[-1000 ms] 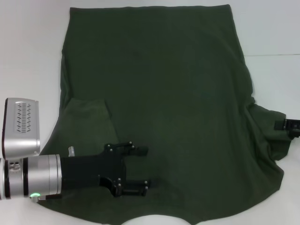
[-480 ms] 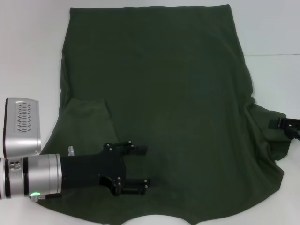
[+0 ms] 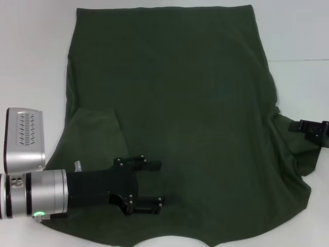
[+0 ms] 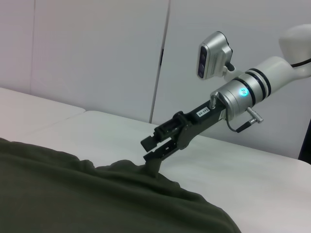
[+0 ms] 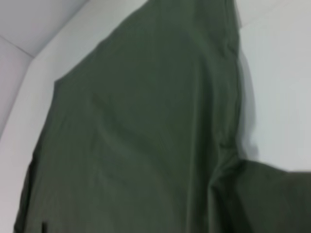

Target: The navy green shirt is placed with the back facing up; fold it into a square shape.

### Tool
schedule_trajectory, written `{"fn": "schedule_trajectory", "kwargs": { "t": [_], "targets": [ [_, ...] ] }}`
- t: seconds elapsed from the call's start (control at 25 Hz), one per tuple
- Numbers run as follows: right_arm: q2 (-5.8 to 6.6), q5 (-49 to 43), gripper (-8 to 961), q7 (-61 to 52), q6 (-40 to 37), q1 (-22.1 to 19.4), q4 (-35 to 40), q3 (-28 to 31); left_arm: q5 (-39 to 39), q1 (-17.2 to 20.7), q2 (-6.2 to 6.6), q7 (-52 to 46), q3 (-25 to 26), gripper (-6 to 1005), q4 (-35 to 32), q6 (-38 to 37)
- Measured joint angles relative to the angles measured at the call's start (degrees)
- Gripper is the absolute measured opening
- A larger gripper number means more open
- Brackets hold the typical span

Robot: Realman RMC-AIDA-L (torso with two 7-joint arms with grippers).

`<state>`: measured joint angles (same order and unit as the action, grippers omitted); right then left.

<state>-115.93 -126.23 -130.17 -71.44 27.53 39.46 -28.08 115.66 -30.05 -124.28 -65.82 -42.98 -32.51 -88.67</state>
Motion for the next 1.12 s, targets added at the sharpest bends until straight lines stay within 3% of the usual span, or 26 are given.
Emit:
{"fn": "schedule_trajectory", "kwargs": {
  "t": [0.28,0.48,0.72,0.84,1.04,1.12],
  "targets": [
    [-0.42,1.85,761,0.73,0.73,-0.19,-0.29,0.05,0.0,0.0,0.0,-0.01,0.0,859,0.0,-0.01],
    [0.27,1.89,679,0.78,1.85,0.21,-3.54,-0.05,0.0,0.0,0.04,-0.01,0.0,858,0.0,-0.01],
    [0.86,1.42,440,0.78,2.55,-0.01,-4.65,-0.53,0.0,0.0,0.09,-0.01,0.0,858,-0.01,-0.01],
    [0.95,1.4,204,0.79,2.5,-0.26,-4.54,-0.55,0.0,0.0,0.09,-0.01,0.0,858,-0.01,-0.01],
    [0.89,1.37,-1,0.8,2.52,-0.32,-4.29,-0.58,0.0,0.0,0.09,-0.41,0.0,858,-0.12,-0.01],
    [0.89,1.35,4,0.8,2.57,-0.27,-4.25,-0.57,0.0,0.0,0.09,-0.53,0.0,858,-0.14,-0.01]
  ]
}}
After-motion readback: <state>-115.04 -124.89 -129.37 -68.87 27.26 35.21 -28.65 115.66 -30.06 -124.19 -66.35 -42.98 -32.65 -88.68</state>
